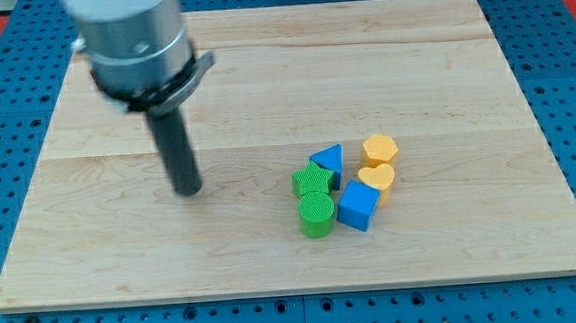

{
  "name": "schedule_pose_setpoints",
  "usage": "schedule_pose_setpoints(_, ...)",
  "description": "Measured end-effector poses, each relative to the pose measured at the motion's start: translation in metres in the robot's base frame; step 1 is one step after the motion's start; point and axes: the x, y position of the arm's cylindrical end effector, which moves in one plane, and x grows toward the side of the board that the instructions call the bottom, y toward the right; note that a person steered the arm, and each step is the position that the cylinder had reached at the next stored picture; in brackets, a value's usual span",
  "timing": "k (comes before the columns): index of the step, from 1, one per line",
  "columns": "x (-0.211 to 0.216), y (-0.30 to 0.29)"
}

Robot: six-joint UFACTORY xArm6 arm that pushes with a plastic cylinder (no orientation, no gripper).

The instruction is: Move the green circle along with the green star towards the center

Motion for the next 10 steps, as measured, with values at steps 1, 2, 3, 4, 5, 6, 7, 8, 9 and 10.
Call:
schedule_pose_setpoints(1,0.038,0.018)
schedule_pose_setpoints(2,0.062,0.052)
schedule_pose_setpoints(3,0.083,0.052)
schedule_pose_setpoints(4,0.102,0.057)
schedule_pose_setpoints(5,0.095,0.084)
schedule_pose_setpoints(6,0.068,0.12)
schedule_pose_setpoints(7,0.066,0.147)
schedule_pose_setpoints(8,0.063,0.147)
schedule_pose_setpoints(9,0.04,0.154)
schedule_pose_setpoints(10,0.016,0.16)
